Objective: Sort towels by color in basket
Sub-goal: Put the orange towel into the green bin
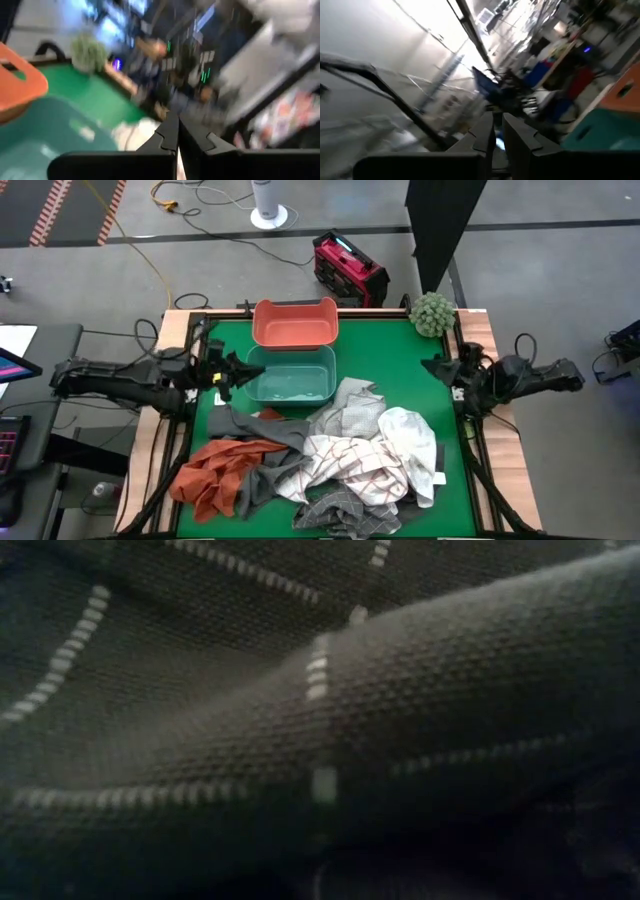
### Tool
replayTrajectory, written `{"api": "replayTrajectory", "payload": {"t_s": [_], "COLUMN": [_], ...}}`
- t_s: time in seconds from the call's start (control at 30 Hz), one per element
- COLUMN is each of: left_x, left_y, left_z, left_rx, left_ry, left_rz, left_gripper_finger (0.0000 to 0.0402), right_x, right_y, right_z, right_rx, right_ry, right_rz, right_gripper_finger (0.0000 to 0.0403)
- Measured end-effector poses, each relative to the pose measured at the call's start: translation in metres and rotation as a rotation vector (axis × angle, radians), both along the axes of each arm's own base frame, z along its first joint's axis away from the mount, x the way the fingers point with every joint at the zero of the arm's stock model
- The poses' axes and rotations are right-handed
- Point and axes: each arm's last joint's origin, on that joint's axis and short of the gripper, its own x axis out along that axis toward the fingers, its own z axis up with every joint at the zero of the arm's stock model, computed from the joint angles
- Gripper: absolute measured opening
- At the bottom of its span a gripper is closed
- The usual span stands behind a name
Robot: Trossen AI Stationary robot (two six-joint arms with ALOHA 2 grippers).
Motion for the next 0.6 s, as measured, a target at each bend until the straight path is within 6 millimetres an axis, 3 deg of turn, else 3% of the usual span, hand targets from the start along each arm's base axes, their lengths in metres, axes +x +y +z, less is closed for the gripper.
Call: {"api": "replayTrajectory", "payload": {"t_s": [0.3, 0.6], "left_x": [0.007, 0.022], "left_y": [-0.002, -0.005], "left_z": [0.029, 0.027], "left_rx": [0.17, 0.201], "left_ry": [0.352, 0.582], "left_rz": [-0.096, -0.196], "left_gripper_finger": [0.0019, 0.0093], "right_x": [0.051, 0.098], "right_y": [0.01, 0.019], "right_z": [0.026, 0.054], "right_rx": [-0.059, -0.13], "right_ry": [0.268, 0.503], "right_rz": [-0.017, -0.027], "right_gripper_finger": [0.0067, 0.0067]}}
